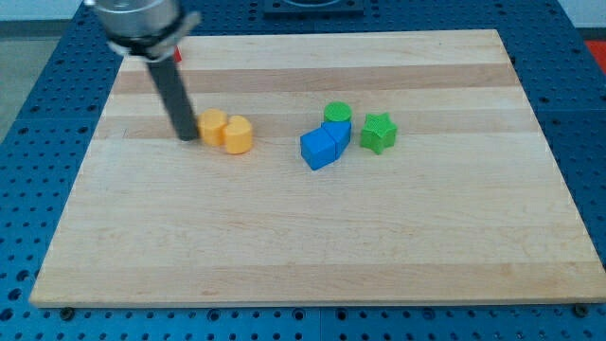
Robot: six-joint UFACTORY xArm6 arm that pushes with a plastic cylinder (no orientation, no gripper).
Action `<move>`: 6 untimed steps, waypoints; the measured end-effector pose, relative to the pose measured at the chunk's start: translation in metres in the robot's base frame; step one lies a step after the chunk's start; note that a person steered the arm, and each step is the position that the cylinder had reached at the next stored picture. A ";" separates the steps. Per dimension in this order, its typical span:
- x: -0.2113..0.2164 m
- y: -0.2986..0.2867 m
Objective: Move the yellow heart to the center
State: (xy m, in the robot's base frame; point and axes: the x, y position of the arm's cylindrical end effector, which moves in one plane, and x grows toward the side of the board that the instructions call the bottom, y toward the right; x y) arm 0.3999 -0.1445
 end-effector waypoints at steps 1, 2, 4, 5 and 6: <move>-0.001 0.055; -0.010 0.064; 0.046 0.008; 0.062 0.051; 0.028 0.097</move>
